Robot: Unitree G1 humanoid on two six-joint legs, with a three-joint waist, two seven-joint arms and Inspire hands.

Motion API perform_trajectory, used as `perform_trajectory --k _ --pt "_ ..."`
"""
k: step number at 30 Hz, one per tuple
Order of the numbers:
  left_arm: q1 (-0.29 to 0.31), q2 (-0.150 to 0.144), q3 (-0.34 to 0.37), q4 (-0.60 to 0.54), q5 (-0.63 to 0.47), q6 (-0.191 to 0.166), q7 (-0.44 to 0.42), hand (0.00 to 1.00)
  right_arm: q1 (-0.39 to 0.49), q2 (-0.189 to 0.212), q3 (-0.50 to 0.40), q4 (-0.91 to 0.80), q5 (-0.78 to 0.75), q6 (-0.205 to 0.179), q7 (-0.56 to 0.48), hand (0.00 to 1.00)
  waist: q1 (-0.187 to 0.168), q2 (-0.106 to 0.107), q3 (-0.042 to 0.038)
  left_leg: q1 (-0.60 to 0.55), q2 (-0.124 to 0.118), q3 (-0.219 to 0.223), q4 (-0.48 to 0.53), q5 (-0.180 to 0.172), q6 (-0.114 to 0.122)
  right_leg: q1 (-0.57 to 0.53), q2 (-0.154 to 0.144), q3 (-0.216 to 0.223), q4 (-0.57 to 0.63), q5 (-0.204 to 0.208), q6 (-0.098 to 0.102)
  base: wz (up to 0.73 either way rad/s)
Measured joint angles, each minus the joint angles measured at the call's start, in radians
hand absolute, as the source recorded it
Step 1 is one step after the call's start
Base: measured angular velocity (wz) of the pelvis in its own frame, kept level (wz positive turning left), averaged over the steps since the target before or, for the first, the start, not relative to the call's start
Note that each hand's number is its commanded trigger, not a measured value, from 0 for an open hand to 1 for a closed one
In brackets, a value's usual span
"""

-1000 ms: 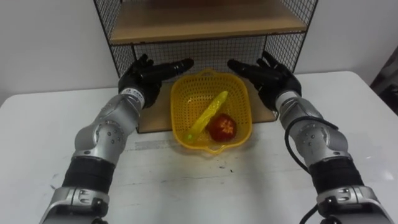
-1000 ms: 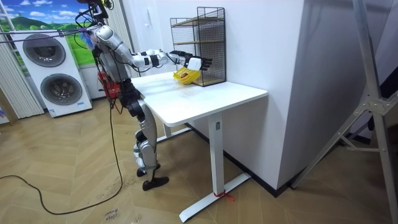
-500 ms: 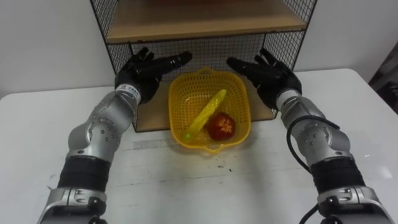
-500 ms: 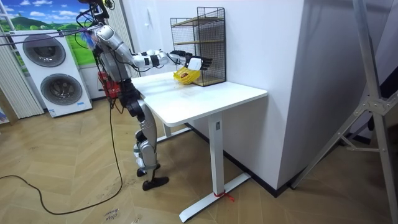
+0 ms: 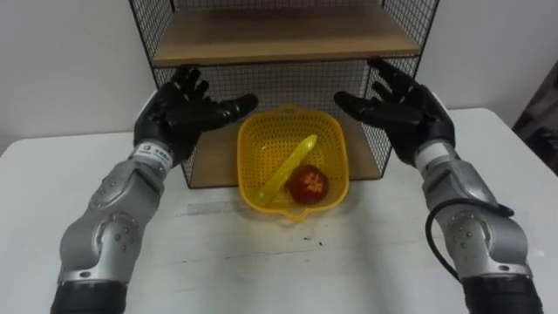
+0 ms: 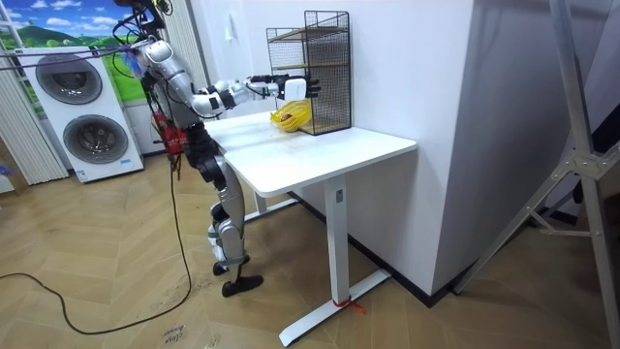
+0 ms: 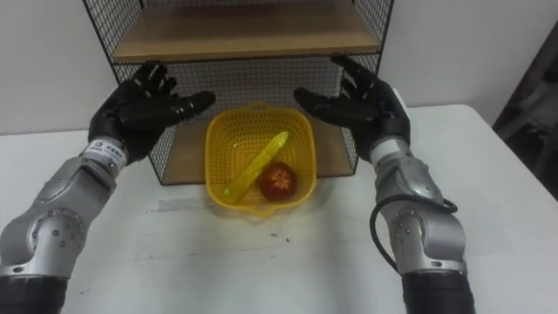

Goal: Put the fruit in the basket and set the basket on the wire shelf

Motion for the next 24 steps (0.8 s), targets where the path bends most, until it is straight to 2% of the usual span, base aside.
perform_trajectory --k 3,5,7,12,15,20,24 --pt "0.026 0.002 0.000 -0.027 0.001 -0.015 -0.013 0.00 0.001 -0.001 0.000 -0.005 -0.007 0.000 0.012 0.00 -0.005 -0.006 0.0029 -0.002 0.000 0.000 -0.003 0.001 0.000 0.002 0.002 0.003 -0.010 0.004 0.000 0.00" --pt "0.072 0.002 -0.002 -0.047 0.002 -0.048 -0.029 0.00 0.034 -0.002 0.000 -0.046 -0.010 -0.004 0.024 0.00 -0.007 -0.013 0.0090 -0.005 0.001 0.000 -0.004 0.001 -0.001 0.001 0.003 0.004 -0.013 0.007 0.000 0.00" --pt "0.104 0.002 -0.003 -0.054 0.005 -0.064 -0.039 0.00 0.067 -0.005 0.000 -0.071 -0.010 -0.010 0.024 0.00 -0.007 -0.018 0.0127 -0.005 0.001 0.000 -0.005 0.001 -0.001 -0.001 0.005 0.009 -0.013 0.007 0.000 0.00" --pt "0.144 0.005 -0.016 -0.057 0.049 -0.100 -0.059 0.00 0.131 -0.017 0.000 -0.127 -0.044 -0.014 0.028 0.00 -0.004 -0.020 0.0133 -0.022 0.001 0.002 -0.006 0.001 -0.001 -0.020 0.006 0.012 -0.013 0.007 0.000 -0.03" --pt "0.179 0.014 -0.019 -0.055 0.069 -0.105 -0.086 0.00 0.157 -0.027 -0.001 -0.164 -0.037 -0.015 0.032 0.00 -0.004 -0.020 0.0146 -0.031 0.002 0.005 -0.001 0.002 -0.001 -0.031 0.013 0.014 -0.011 0.009 -0.001 -0.02" --pt "0.310 0.040 -0.021 -0.054 0.070 -0.105 -0.106 0.00 0.216 -0.062 -0.017 -0.184 -0.039 -0.023 0.057 0.00 -0.017 -0.019 0.0153 -0.034 0.002 0.006 -0.001 0.001 -0.002 -0.033 0.012 0.012 -0.014 0.010 0.000 0.00" --pt "0.325 0.041 -0.015 -0.061 0.087 -0.101 -0.127 0.00 0.236 -0.062 -0.073 -0.203 -0.043 -0.023 0.060 0.00 -0.013 -0.015 0.0165 -0.039 0.002 0.005 -0.004 0.000 -0.002 -0.038 0.011 0.010 -0.014 0.009 0.000 0.00"
